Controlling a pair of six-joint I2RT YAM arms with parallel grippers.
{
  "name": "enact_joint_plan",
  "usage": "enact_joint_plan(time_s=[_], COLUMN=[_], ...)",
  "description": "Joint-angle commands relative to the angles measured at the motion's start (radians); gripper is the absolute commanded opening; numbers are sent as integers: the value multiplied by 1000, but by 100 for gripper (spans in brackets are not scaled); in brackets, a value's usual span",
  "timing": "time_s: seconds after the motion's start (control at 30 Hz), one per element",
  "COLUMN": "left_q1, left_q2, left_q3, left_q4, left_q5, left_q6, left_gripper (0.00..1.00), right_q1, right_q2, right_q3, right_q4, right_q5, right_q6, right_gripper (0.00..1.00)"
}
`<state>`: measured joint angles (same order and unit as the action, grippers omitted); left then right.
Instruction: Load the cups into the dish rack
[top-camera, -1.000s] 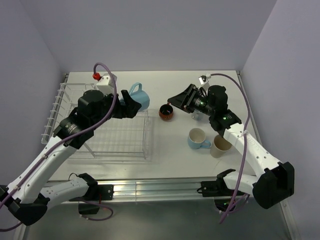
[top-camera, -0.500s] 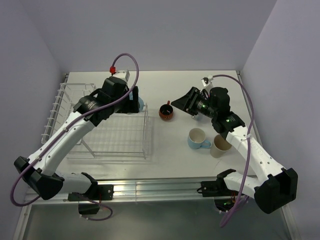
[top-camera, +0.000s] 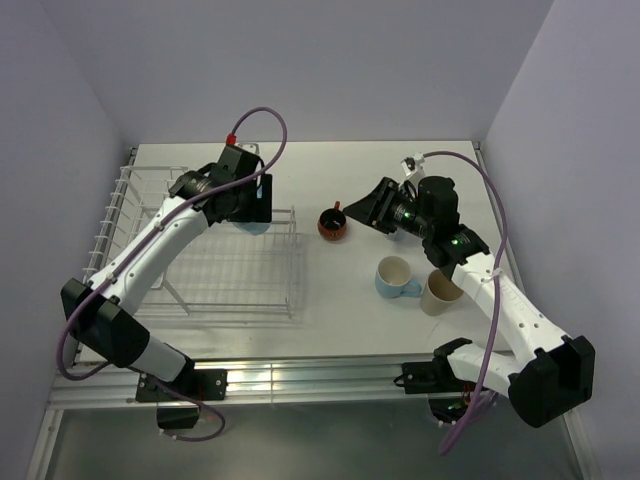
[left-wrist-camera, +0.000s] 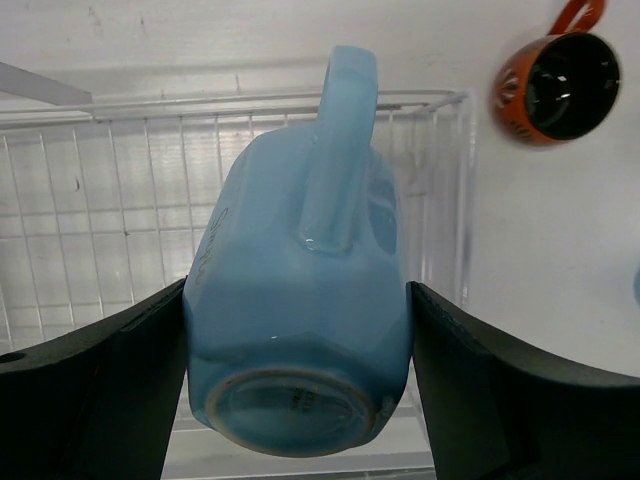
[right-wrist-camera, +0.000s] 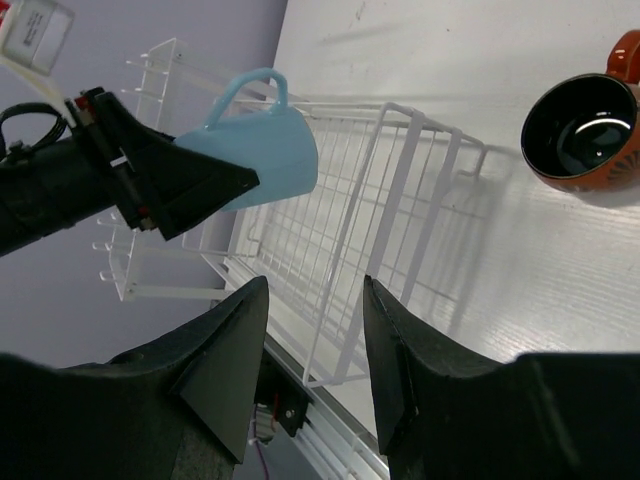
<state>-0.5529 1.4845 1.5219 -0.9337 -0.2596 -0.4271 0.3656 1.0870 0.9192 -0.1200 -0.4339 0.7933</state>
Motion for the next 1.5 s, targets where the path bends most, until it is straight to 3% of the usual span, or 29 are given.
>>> enact_joint_plan(time_s=[0.0,0.6,1.47], left_q1=[28,125,168], left_q2=[16,161,65], left_q3=[66,3,-104], left_q4=[23,-22,-71], left_q5=[-1,-41,0], left_q6=[37,48,14], left_gripper=[0,0,0], right_q1=[-8,-8,1], right_q2=[-10,4,65], right_q3=[-20,-48,-36], right_q4=[29,66,105], right_q5=[-6,-39,-66], right_q6=[-19,-14,11], right_gripper=[51,50,50])
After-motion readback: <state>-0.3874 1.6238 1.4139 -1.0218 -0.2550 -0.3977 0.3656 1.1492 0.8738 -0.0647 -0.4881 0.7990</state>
